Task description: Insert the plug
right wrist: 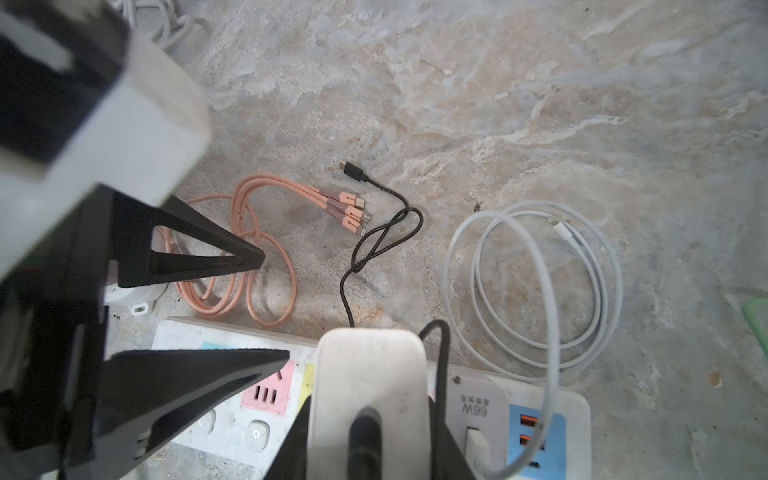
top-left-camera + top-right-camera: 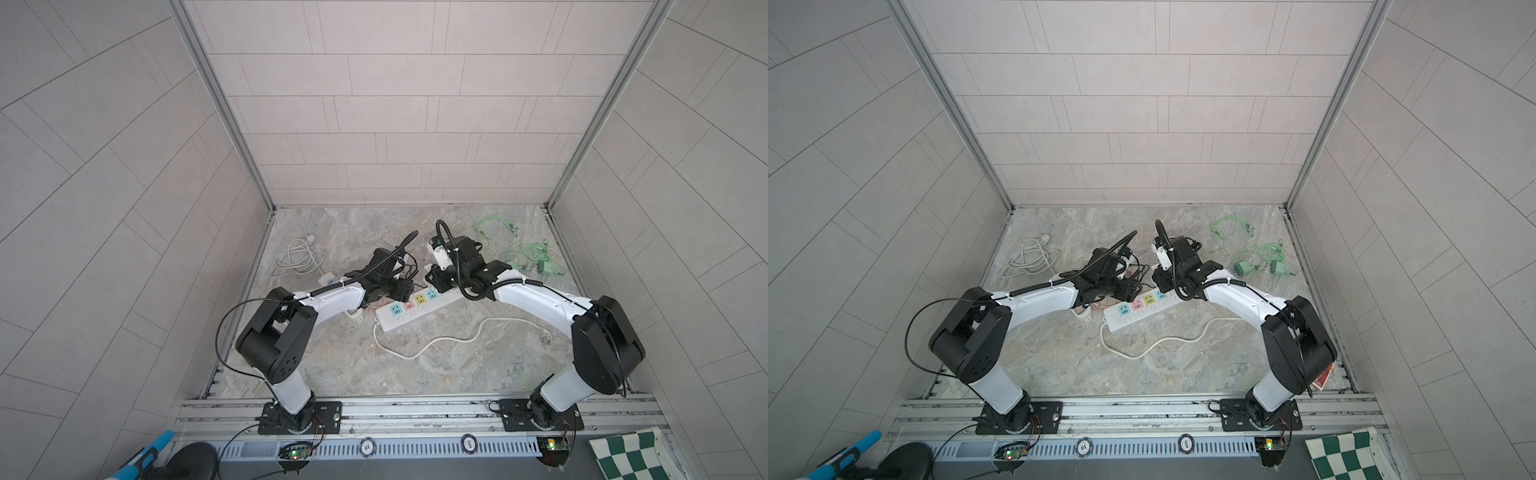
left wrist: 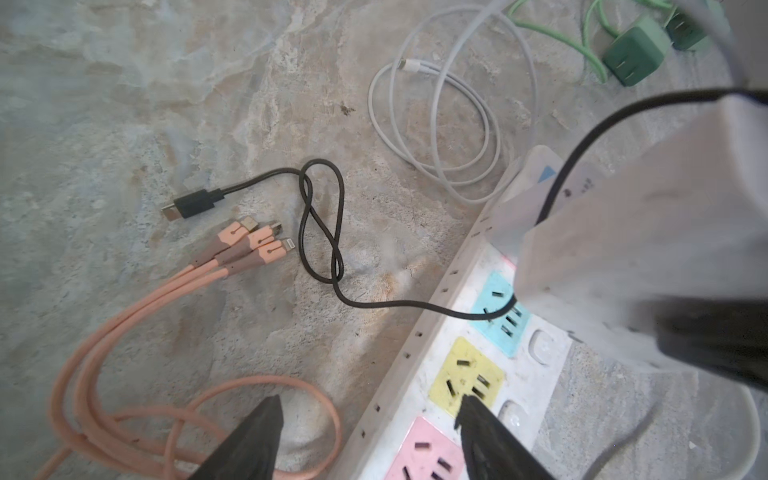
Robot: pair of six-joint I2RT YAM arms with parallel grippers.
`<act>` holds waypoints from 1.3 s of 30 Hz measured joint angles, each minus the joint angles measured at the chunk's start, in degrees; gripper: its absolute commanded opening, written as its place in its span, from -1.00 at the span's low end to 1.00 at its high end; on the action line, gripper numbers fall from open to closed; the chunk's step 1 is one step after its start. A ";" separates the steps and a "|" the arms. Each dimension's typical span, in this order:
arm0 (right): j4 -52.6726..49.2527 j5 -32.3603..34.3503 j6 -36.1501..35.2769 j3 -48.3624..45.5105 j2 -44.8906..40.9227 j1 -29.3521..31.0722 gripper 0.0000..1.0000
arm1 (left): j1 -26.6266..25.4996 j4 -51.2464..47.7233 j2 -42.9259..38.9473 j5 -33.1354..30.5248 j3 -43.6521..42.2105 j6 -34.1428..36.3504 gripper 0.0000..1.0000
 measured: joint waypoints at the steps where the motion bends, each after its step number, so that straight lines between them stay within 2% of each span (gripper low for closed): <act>1: 0.02 -0.04 0.02 0.00 0.00 0.00 -0.96 | 0.00 -1.14 0.63 0.00 0.87 0.46 0.46; 11: 1.97 -1.62 1.14 -0.04 0.00 0.00 -0.96 | 0.00 -6.99 6.25 5.22 6.67 4.59 0.46; 22: 4.22 -3.06 3.08 -1.51 -1.66 -0.79 -0.96 | 1.27 -7.69 13.51 3.96 14.16 4.04 0.43; 29: 5.35 -4.98 3.26 -4.39 -2.32 -0.26 -0.96 | 3.10 -4.20 14.12 2.51 15.52 1.57 0.43; 35: 6.08 -6.43 3.87 -5.95 -2.29 -0.24 -0.96 | 3.13 -1.81 16.24 5.20 20.57 1.75 0.43; 39: 6.40 -6.58 3.87 -5.99 -2.29 -0.42 -0.96 | 3.13 -5.77 19.10 5.90 23.93 2.80 0.43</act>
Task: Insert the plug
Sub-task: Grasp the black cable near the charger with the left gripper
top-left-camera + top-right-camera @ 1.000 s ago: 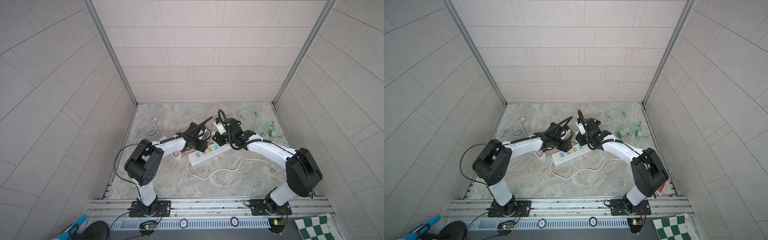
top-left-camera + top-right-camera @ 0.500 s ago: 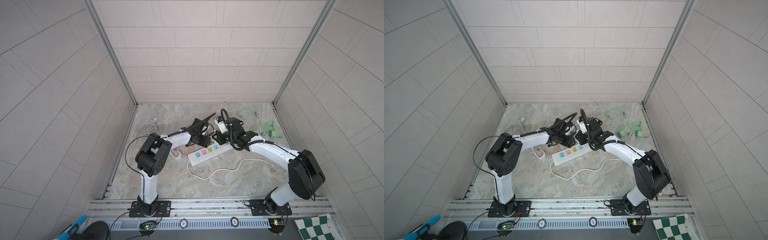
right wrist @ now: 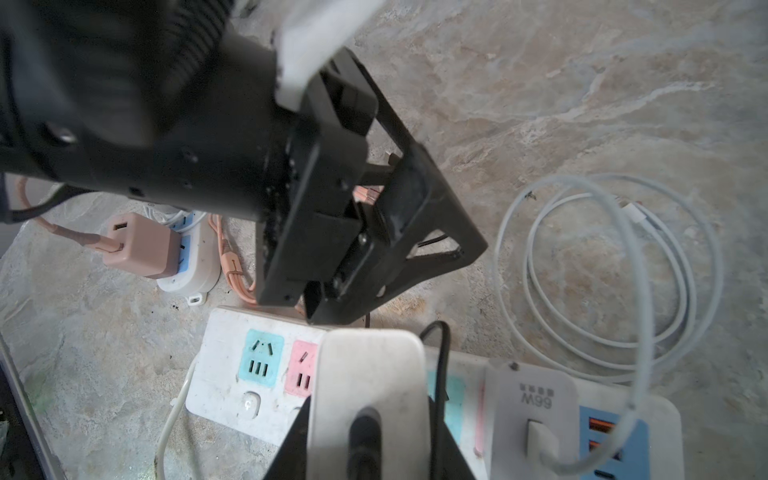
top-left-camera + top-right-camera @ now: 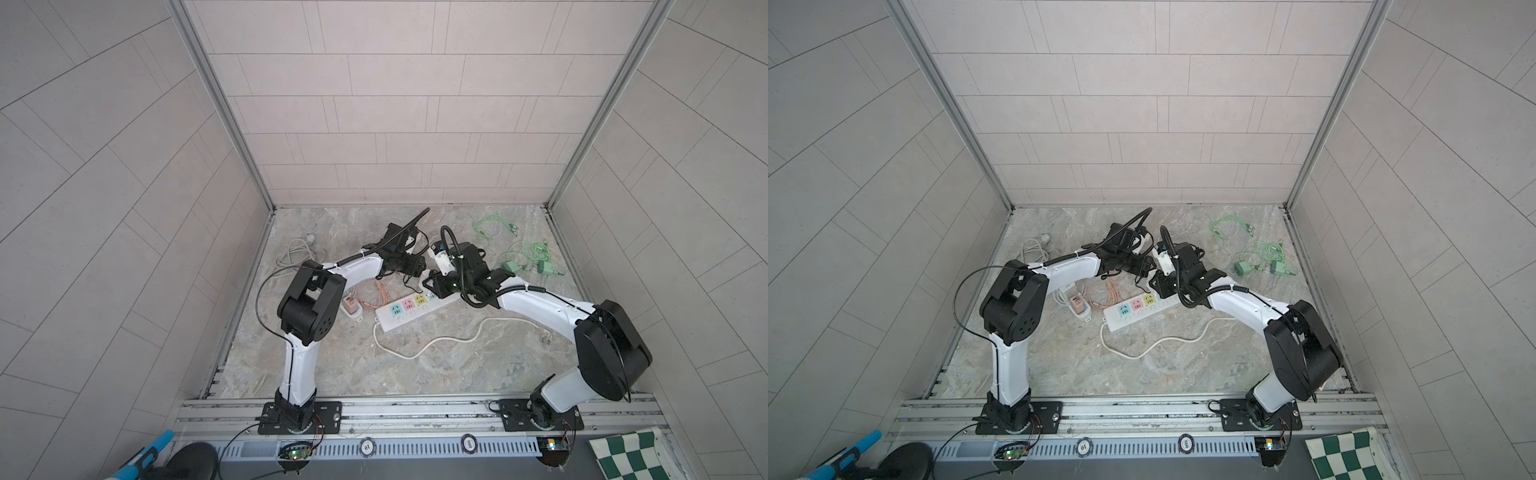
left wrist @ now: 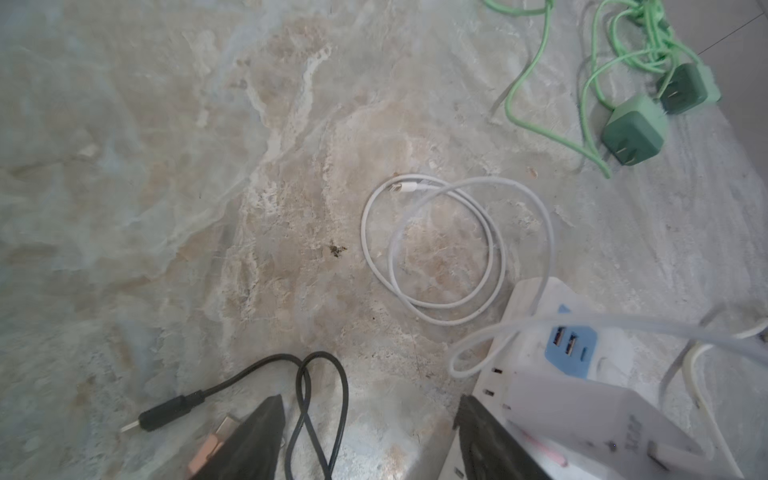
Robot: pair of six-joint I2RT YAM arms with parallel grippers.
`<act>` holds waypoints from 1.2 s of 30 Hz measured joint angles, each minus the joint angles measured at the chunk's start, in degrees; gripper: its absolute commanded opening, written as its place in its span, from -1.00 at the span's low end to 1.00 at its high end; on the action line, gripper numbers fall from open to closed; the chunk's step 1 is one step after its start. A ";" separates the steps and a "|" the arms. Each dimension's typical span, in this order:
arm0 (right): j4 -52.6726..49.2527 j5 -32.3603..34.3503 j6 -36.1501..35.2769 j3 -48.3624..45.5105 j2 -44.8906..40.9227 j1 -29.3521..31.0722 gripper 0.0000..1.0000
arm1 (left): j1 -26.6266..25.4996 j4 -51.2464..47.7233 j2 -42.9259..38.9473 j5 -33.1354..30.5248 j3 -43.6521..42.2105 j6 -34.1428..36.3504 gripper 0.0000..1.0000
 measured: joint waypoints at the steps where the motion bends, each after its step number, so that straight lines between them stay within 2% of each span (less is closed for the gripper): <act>1: 0.04 -0.04 -0.02 0.00 -0.02 -0.13 -0.96 | 0.04 -1.86 0.57 -0.04 0.79 0.26 0.43; 7: 0.17 0.02 -0.02 0.00 -0.11 -0.81 -0.96 | 0.15 -10.21 1.64 -0.44 2.29 1.33 0.29; 9: 0.17 0.00 -0.02 0.00 -0.11 -0.96 -0.96 | 0.13 -11.04 2.01 -0.50 2.51 1.49 0.28; 11: 0.17 0.00 -0.02 0.00 -0.11 -0.96 -0.96 | 0.13 -11.63 2.60 -0.55 2.75 1.53 0.17; 15: 0.17 -0.04 -0.02 0.00 -0.11 -0.96 -0.96 | 0.11 -12.55 4.79 -0.68 4.83 2.03 0.08; 17: 0.17 -0.11 -0.02 0.00 -0.11 -0.96 -0.96 | 0.09 -12.59 5.57 -0.94 6.05 2.23 -0.02; 23: 0.17 -0.15 -0.02 0.00 -0.13 -0.96 -0.96 | -0.33 -13.88 7.80 -1.88 8.90 3.21 -0.48; 28: 0.13 -0.26 -0.24 0.00 -0.81 -0.96 -0.95 | -0.57 -15.54 9.46 -2.51 11.65 3.48 -0.67; 32: 0.15 -0.46 -0.68 -0.02 -1.18 -0.96 -0.95 | -0.55 -17.46 11.89 -3.04 15.78 3.93 -1.00; 36: 0.13 -2.16 -1.22 -0.04 -1.18 -0.96 -0.95 | -0.46 -17.18 12.96 -3.02 17.44 3.45 -1.00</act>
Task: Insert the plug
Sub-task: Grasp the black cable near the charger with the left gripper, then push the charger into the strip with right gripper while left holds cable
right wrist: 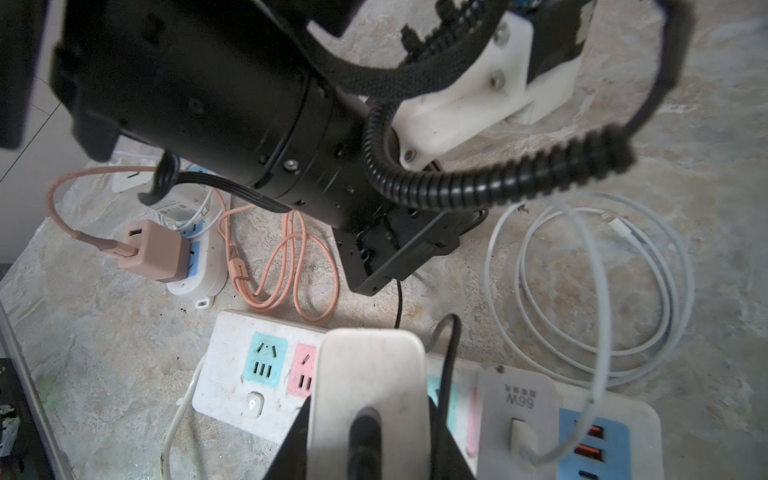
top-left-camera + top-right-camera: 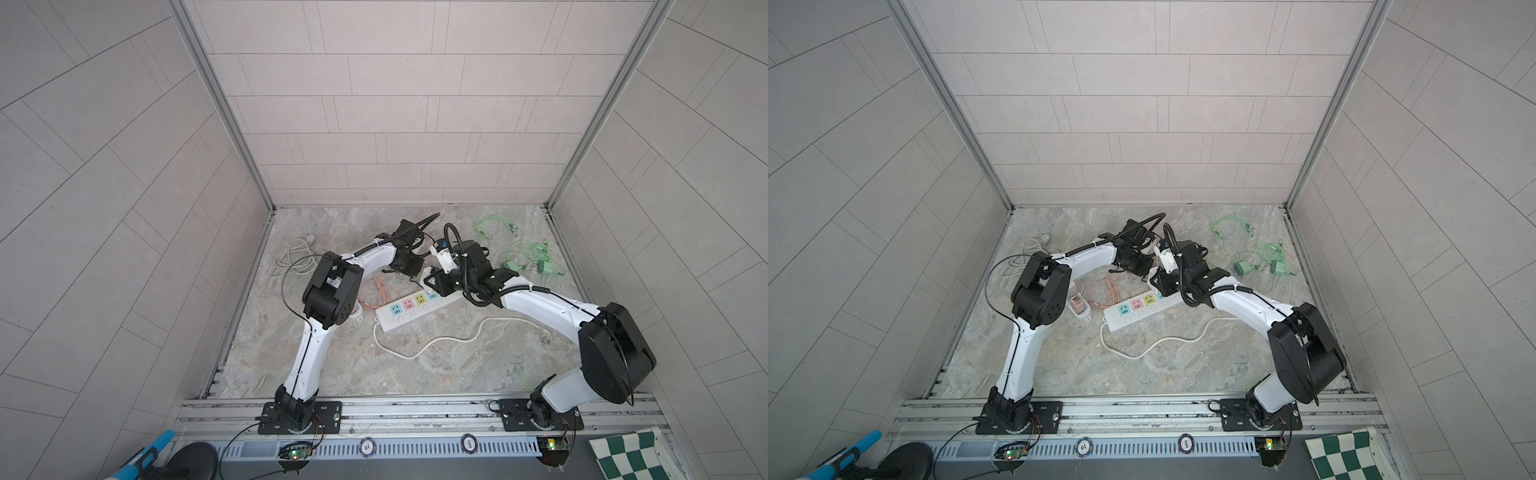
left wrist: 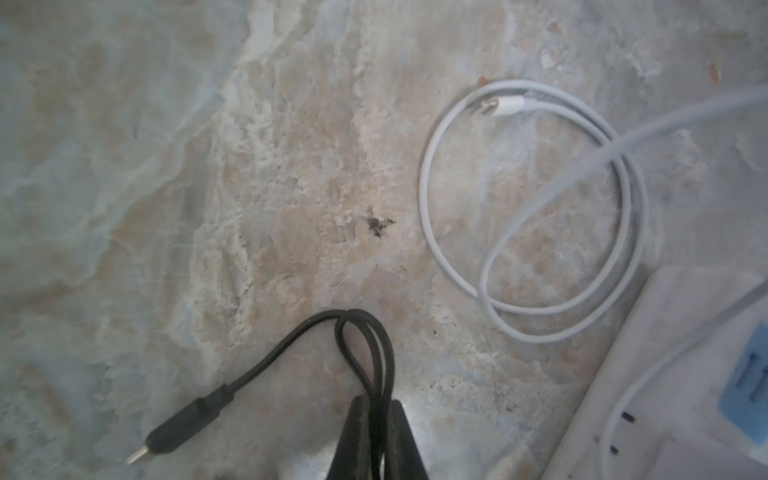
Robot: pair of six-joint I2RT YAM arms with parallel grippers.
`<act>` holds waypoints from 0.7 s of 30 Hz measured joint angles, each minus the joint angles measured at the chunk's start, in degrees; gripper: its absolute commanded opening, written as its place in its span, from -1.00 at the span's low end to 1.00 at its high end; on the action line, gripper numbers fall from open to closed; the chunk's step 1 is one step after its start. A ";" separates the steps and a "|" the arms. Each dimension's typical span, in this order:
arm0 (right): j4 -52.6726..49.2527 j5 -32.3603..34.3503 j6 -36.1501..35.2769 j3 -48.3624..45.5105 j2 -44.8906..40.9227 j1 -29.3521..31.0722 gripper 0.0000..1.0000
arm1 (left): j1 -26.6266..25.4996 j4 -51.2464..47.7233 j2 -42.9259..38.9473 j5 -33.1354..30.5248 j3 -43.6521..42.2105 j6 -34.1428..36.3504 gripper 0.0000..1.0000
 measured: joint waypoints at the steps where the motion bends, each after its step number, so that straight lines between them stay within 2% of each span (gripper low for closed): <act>1: 0.00 -0.46 -0.13 0.00 0.00 0.00 -0.95 | 0.09 0.26 0.00 0.02 0.00 -0.17 -1.00; 7: 3.98 -5.46 -0.28 -2.62 -0.02 -0.04 -0.94 | 0.94 4.87 -0.09 1.79 -0.07 -1.38 -1.00; 11: 4.26 -6.47 -0.50 -3.54 -0.02 -0.02 -0.95 | 1.99 9.86 -0.55 3.02 -0.81 -3.41 -1.00; 18: 3.26 -1.84 -1.66 -2.93 0.24 -0.04 -0.96 | 5.16 26.38 -6.95 3.98 -11.26 -9.22 -1.00; 21: 2.51 0.74 -2.23 -1.44 1.62 -0.04 -0.96 | 6.32 31.54 -8.50 4.35 -13.03 -11.39 -1.00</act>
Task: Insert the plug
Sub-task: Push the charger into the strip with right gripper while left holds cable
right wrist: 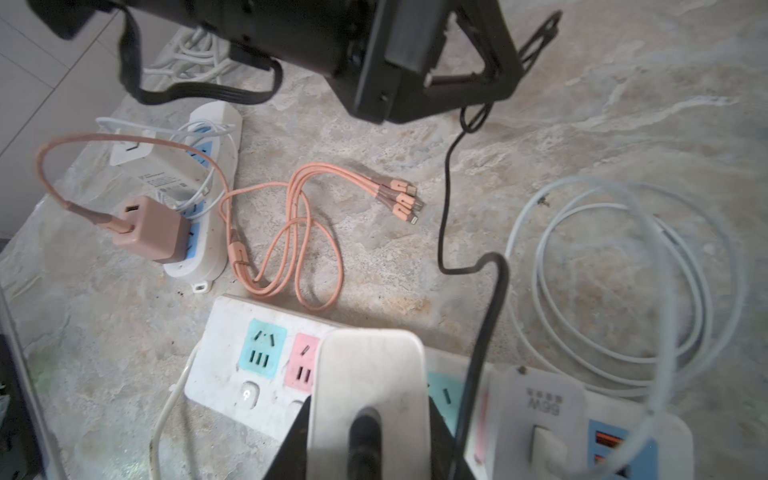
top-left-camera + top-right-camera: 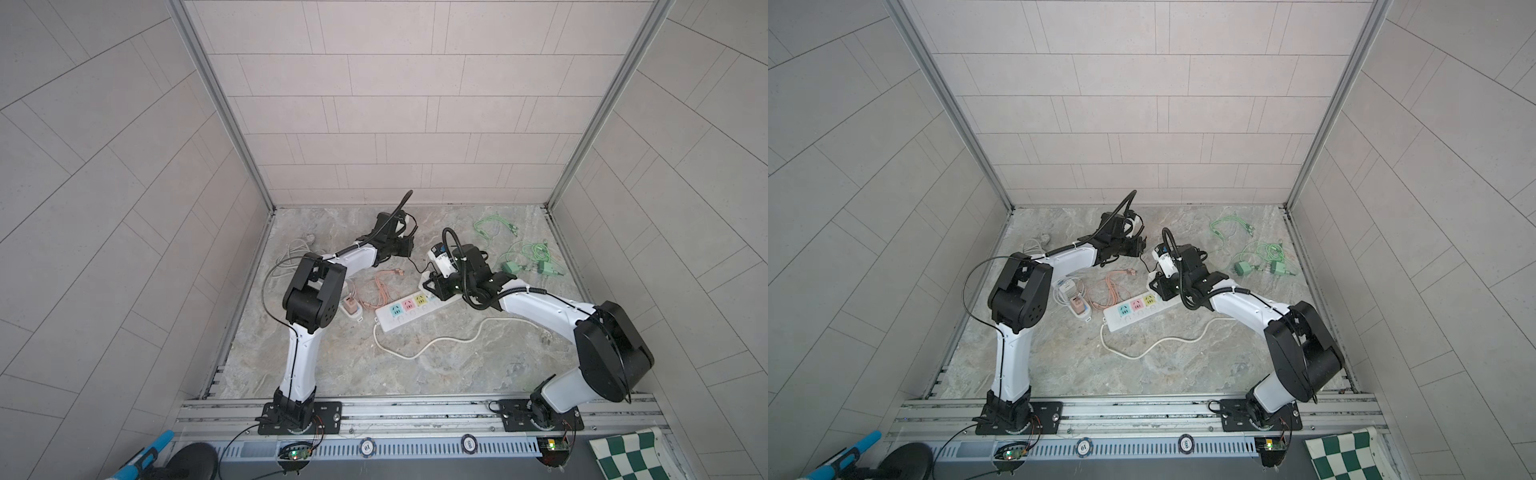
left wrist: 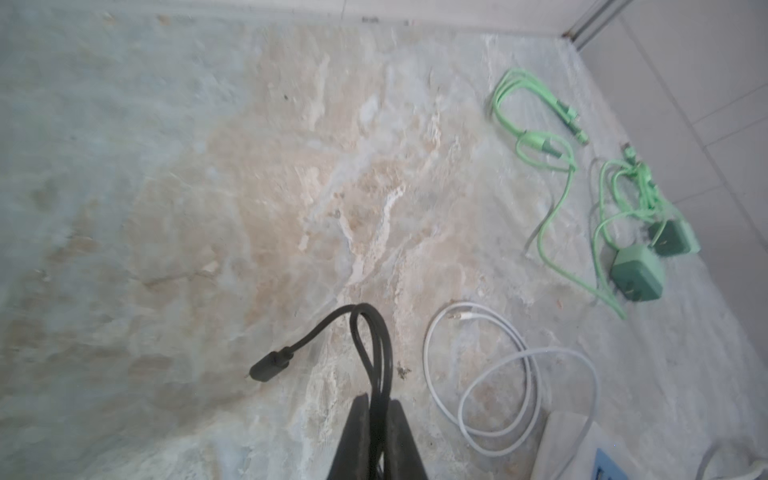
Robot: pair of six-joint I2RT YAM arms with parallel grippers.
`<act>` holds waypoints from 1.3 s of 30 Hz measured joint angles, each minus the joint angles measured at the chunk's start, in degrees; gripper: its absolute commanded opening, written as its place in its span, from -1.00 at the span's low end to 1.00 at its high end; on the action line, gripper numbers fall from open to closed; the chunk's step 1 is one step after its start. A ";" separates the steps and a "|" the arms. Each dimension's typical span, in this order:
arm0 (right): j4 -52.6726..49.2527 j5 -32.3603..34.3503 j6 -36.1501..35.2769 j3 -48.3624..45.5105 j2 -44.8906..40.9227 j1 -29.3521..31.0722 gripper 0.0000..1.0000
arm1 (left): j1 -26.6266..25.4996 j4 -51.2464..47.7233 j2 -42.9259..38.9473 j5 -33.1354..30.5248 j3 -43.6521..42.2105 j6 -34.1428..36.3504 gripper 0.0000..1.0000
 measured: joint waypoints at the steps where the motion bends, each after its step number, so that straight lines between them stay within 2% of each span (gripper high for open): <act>1: -0.04 0.74 -0.13 0.48 0.63 0.00 -0.97 | 0.20 1.38 -0.11 0.15 -0.02 -0.42 -1.00; 9: -0.61 5.40 -0.52 1.38 4.68 0.22 -0.99 | 0.26 6.16 -0.59 1.25 -1.14 -1.77 -1.00; 20: -2.05 13.62 -1.92 1.95 5.01 4.04 -1.00 | 0.26 6.58 -2.89 1.44 -3.28 -1.60 -1.00; 31: -3.69 16.04 -0.61 2.47 5.09 4.96 -1.00 | 0.24 7.26 -3.21 1.64 -4.09 -1.77 -1.00; 39: 0.00 18.03 1.33 0.72 4.94 5.49 -1.00 | 0.24 7.32 -3.58 1.70 -5.57 -1.79 -1.00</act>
